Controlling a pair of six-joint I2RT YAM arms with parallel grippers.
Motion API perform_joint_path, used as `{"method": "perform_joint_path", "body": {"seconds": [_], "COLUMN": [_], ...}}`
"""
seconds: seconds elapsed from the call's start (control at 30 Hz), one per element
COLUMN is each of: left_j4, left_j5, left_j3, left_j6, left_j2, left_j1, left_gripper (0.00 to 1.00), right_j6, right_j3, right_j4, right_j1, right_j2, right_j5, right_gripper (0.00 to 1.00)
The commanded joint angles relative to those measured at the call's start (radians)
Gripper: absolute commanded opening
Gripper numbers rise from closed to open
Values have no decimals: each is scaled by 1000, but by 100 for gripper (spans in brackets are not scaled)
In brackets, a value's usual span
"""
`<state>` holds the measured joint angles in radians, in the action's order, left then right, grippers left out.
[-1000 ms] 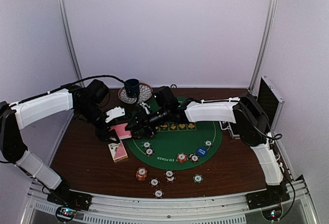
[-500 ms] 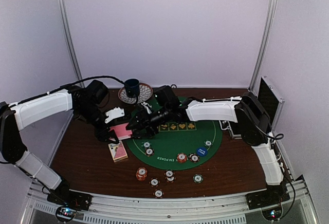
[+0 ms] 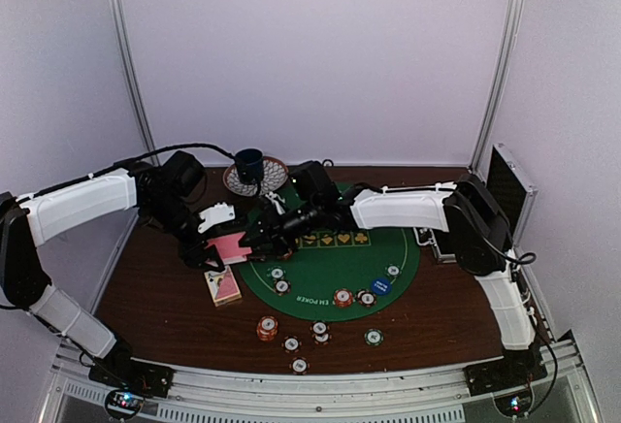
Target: Distribute texas hold em gaming equipment
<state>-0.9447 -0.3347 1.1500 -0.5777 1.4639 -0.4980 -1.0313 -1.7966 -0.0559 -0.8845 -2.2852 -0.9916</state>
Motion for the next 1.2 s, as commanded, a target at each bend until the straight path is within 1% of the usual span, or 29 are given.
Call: {"method": "perform_joint_path", "body": {"seconds": [0.0,0.2,0.33,0.47,0.6,0.73,1.03,1.17], "left_j4": [16,16,16,16,19,19,19,18], "left_j5": [-15,-12,-5,6,8,10,11,9], "left_j3": [8,10,7,7,5,6,8,13], "left_j6": [-13,-11,-13,-14,-14,-13,-13,-10], "left_j2": [-36,-33,-32,-29,-27,-27,-31,-28], "left_j1": [5,6,6,6,4,5,6,6], "left_gripper": [10,10,10,10,10,10,10,10], "right_j6": [45,43,29,-48,-74,-90,-86,-43], "right_j3": [18,38,44,76,84,90,82,68], "right_j4": [-45,-38,-21,88,125,148,136,78], "right_j1": [27,34,34,33,26,17,7,7], "right_j2": [47,75,95,113,109,95,68,63], "right_j5": [12,8,5,-13,-27,-43,-55,-56], "right_gripper": [31,28,22,19,20,23,24,25]}}
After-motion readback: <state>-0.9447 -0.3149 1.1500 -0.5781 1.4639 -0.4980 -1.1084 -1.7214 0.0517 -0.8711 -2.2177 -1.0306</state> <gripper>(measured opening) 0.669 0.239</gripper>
